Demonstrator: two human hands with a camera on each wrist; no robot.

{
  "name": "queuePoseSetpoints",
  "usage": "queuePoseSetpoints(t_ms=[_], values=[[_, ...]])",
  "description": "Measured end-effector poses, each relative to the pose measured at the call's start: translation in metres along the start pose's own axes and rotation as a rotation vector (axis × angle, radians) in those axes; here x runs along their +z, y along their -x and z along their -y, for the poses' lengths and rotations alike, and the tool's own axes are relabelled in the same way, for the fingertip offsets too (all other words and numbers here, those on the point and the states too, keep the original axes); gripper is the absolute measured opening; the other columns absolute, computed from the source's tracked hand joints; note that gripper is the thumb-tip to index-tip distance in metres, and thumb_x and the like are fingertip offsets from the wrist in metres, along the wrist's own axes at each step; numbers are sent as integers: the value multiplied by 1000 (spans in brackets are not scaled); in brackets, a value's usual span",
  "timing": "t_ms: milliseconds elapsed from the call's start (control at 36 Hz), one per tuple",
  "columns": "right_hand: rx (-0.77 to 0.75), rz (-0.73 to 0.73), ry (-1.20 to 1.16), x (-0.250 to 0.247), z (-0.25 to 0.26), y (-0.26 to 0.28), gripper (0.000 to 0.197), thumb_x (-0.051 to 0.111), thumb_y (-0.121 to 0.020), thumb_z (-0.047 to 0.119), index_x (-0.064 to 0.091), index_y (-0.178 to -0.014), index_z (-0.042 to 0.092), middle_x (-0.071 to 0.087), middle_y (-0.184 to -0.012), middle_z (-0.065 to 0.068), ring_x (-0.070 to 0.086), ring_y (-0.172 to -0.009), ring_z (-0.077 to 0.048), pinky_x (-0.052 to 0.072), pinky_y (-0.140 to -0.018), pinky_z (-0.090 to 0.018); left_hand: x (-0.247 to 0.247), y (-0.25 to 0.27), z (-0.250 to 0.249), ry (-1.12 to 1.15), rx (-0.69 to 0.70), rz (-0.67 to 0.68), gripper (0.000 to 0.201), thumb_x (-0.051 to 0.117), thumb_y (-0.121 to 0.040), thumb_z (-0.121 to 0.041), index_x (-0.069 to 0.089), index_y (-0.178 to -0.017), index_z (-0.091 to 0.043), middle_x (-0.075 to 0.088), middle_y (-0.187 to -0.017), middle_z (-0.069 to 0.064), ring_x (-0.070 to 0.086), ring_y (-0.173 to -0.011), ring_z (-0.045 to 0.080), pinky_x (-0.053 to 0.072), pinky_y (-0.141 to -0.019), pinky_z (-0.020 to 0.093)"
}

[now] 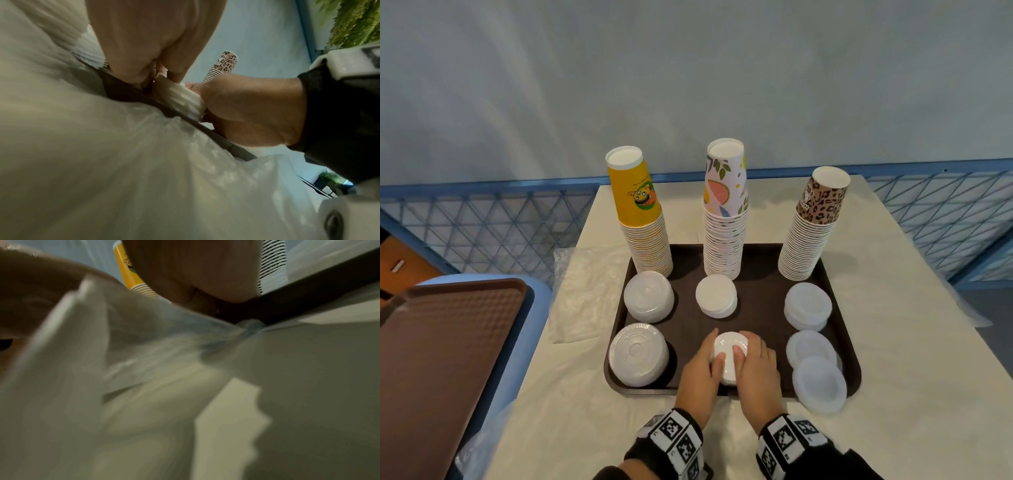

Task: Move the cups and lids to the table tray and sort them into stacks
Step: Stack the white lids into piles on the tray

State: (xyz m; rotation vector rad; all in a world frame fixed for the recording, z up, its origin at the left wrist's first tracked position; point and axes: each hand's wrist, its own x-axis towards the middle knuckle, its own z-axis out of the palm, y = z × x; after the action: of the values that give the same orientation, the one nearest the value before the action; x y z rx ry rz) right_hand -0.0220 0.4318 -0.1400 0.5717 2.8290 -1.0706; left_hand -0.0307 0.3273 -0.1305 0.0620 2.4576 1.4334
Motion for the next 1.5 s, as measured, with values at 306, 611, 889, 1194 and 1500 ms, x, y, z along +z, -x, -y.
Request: queuePoseSetpoints(t_ms=[306,611,889,1194,1500], values=[[-27,43,-165,-36,13,-3,47,33,-98,38,31,-142,21,40,-145,-3,39,-132,-20,32,-110,-34,-10,-9,-14,79,-46,-21,51,43,-97,-25,26,-145,-20,38,-149,0,36,-136,13,28,-114,28],[-69,434,-84,-80,54,-76,49,27,-101,33,18,-149,23,31,-154,-4,31,-140,-22,25,-112,-32,-40,-77,-43,49,-263,-51,57,34,-100,-26,12,-149,-8,24,-155,12,24,-143,26,19,-116,35],[-46,409,-14,-69,39,-99,51,38,-99,28,23,-148,20,36,-151,-6,34,-139,-23,26,-113,-30,-24,-95,-39,66,-181,1,35,38,-98,-23,46,-130,-13,55,-129,6,51,-115,20,39,-106,40],[-47,171,-232,-134,50,-86,54,49,-95,29,31,-145,21,47,-142,-5,46,-130,-20,32,-105,-28,-25,-57,-83,130,125,-167,56,46,-95,-27,22,-145,-24,32,-150,-5,33,-135,8,27,-117,35],[157,194,-84,-166,-75,-30,54,69,-83,24,48,-132,14,55,-133,-6,59,-112,-22,40,-92,-27,72,-7,-91,-45,161,301,64,52,-93,-27,18,-147,-18,24,-154,0,25,-142,13,22,-111,19]])
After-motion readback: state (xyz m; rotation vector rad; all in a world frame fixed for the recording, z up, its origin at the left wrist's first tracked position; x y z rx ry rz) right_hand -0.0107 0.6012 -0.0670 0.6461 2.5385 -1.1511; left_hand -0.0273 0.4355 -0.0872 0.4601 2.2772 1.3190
